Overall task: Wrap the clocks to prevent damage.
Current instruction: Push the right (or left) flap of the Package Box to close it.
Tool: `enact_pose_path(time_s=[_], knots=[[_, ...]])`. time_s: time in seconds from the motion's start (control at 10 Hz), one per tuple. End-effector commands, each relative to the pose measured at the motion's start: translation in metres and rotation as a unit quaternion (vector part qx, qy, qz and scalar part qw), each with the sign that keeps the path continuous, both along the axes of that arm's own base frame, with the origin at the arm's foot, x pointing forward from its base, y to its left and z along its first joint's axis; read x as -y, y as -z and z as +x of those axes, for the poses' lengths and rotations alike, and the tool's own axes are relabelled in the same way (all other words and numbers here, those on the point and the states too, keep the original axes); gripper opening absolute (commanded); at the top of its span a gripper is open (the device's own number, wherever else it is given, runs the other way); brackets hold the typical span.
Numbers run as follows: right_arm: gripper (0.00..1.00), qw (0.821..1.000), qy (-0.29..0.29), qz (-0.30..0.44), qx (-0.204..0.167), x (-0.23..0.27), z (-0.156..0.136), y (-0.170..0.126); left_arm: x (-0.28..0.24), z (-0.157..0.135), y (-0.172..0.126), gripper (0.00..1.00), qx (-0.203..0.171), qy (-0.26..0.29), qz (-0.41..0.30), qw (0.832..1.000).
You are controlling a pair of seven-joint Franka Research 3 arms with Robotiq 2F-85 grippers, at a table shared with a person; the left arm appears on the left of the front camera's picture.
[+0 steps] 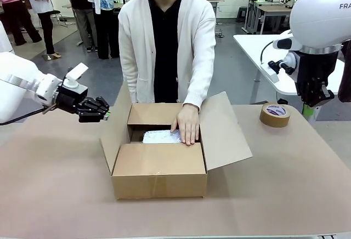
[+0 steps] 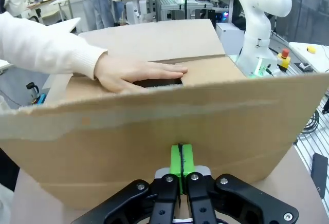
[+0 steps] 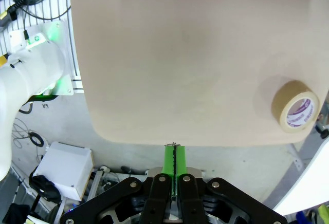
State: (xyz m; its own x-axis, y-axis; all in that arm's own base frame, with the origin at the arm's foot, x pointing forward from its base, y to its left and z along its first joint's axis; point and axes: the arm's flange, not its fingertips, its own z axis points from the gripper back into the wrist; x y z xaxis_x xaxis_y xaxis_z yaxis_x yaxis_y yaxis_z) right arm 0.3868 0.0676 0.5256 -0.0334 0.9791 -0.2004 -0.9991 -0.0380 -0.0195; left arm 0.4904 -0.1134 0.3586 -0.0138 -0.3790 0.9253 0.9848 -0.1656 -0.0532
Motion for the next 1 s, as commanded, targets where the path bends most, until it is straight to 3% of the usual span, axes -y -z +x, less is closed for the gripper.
enact_pose_path(time_s=[0.0,0.4,0.9], knots=[[0.01,1.000,0.001,0.001,-0.001,0.001,0.000,0.001,0.023,0.013,0.014,0.00,-0.012,-0.006,0.011,1.000],[0.01,1.000,0.001,0.001,-0.001,0.001,0.000,0.001,0.044,0.024,0.046,0.00,-0.029,-0.006,0.042,0.999],[0.01,1.000,0.001,0.001,-0.001,0.001,0.000,0.001,0.053,0.026,0.063,0.00,-0.042,-0.005,0.054,0.998]])
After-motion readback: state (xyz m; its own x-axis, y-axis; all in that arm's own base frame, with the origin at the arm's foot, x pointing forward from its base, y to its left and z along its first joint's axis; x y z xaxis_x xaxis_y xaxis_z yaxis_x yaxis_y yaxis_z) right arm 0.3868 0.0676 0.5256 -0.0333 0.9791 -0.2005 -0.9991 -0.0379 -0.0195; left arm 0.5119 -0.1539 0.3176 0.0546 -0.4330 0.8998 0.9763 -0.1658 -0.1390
